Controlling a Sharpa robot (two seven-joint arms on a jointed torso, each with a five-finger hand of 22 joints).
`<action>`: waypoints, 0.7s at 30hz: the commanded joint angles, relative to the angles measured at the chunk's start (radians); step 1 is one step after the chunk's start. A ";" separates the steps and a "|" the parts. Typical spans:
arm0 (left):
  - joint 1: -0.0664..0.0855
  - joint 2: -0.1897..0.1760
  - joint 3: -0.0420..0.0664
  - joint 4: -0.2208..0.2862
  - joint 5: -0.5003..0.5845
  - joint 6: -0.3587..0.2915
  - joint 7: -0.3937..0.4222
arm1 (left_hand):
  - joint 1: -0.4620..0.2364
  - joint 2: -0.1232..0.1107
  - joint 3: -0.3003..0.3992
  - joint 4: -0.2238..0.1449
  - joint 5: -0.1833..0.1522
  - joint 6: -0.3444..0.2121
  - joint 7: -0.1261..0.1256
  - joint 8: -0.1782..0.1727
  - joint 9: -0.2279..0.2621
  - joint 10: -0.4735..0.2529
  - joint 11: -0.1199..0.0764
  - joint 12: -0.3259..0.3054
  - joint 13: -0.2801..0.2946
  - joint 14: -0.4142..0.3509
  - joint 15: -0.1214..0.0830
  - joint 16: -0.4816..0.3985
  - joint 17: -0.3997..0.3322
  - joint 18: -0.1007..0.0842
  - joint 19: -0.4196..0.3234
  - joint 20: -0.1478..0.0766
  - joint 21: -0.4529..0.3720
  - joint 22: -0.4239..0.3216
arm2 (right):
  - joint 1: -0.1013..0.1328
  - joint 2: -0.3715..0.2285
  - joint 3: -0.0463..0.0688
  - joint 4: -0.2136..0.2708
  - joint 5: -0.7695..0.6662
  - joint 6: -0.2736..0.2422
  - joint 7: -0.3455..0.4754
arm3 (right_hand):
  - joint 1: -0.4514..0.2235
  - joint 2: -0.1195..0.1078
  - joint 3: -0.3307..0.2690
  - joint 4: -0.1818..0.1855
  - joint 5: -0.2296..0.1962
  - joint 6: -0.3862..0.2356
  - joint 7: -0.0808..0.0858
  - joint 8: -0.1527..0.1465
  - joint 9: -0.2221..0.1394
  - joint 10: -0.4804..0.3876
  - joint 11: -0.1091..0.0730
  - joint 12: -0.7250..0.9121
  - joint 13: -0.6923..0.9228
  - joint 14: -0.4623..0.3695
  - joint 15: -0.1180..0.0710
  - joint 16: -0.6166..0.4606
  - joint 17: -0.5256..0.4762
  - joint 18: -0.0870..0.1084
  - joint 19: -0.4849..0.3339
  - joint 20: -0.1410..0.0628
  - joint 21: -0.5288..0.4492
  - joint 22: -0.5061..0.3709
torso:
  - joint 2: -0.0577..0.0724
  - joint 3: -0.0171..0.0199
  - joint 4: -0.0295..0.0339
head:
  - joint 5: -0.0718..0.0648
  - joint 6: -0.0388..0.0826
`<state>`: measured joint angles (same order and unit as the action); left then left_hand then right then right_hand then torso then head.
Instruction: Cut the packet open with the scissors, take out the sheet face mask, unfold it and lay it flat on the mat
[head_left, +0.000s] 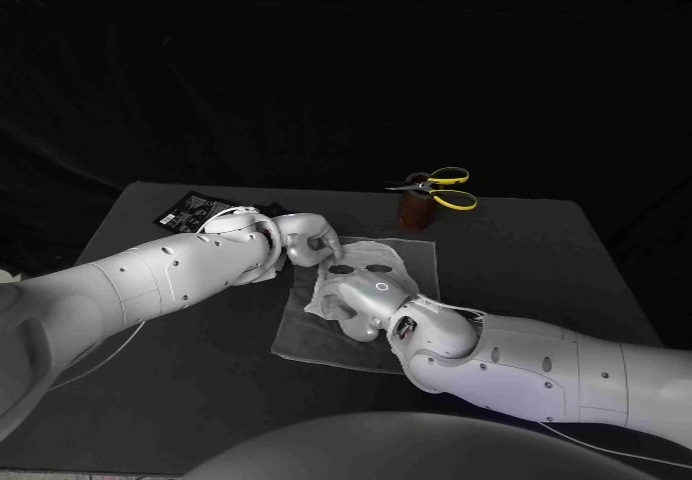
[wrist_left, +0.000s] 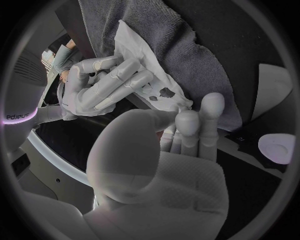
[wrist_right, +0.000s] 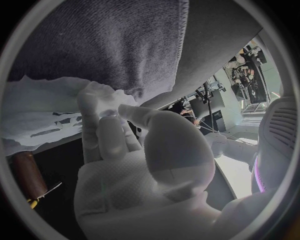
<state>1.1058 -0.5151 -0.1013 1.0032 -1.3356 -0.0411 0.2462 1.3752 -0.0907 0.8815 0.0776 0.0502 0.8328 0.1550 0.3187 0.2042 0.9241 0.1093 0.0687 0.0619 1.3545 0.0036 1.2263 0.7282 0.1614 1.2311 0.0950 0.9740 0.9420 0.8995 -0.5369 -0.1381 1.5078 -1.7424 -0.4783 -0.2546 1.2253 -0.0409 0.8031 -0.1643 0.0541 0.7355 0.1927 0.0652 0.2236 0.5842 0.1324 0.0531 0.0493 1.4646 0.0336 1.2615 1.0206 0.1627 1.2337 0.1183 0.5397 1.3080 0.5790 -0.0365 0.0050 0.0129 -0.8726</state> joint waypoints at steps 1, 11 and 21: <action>-0.001 0.001 -0.001 -0.006 -0.018 0.035 -0.035 | 0.000 -0.001 0.000 0.008 0.000 -0.001 0.008 -0.005 0.001 0.003 0.003 -0.006 0.001 -0.002 0.009 0.001 -0.001 -0.008 0.007 0.002 -0.005 -0.001 | 0.001 0.007 0.001 -0.009 -0.026 0.022 -0.021 | -0.009 -0.002 0.001 -0.003 -0.005 -0.005 0.001 -0.003 -0.001 -0.007 0.001 -0.006 -0.001 -0.003 0.006 -0.004 0.003 0.010 -0.005 -0.001 -0.001 0.011 | 0.000 -0.0003 0.0008 | 0.000 0.000; -0.001 0.002 -0.001 -0.011 -0.024 0.044 -0.050 | 0.000 -0.002 -0.001 0.009 0.000 -0.001 0.010 -0.005 0.001 0.004 0.005 -0.007 0.001 -0.002 0.012 0.000 -0.003 -0.008 0.007 0.005 -0.008 -0.003 | 0.001 0.023 0.001 -0.025 -0.007 0.079 0.006 | -0.014 -0.001 -0.002 0.000 -0.005 0.001 0.006 -0.001 -0.001 0.001 0.005 -0.004 0.001 0.000 0.011 0.003 0.014 0.007 0.000 0.002 0.011 0.013 | 0.000 0.0002 -0.0009 | -0.001 0.000; -0.001 0.005 -0.001 -0.013 -0.025 0.045 -0.056 | 0.001 -0.003 -0.001 0.009 0.000 -0.002 0.012 -0.006 0.001 0.003 0.007 -0.007 0.000 -0.002 0.016 0.000 -0.006 -0.008 0.008 0.008 -0.010 -0.006 | 0.000 0.031 0.000 -0.030 0.001 0.105 0.019 | -0.017 -0.002 -0.007 0.003 -0.005 0.016 0.006 0.003 0.002 0.011 0.007 -0.002 0.002 0.000 0.014 0.002 0.009 0.009 -0.003 0.005 0.002 0.010 | 0.000 0.0003 -0.0005 | 0.001 0.000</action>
<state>1.1090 -0.5097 -0.0990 0.9973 -1.3413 -0.0273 0.2270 1.3752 -0.0907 0.8786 0.0803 0.0502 0.8309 0.1607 0.3187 0.2039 0.9241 0.1093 0.0647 0.0625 1.3541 0.0111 1.2263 0.7237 0.1605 1.2346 0.0985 0.9701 0.9374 0.9033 -0.5072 -0.1353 1.4757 -1.7442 -0.4104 -0.2503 1.2159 -0.0421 0.8000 -0.1612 0.0542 0.7445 0.1922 0.0652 0.2238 0.5897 0.1379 0.0531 0.0506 1.4648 0.0414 1.2614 1.0300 0.1607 1.2338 0.1183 0.5439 1.3077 0.5787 -0.0363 0.0042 0.0132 -0.8726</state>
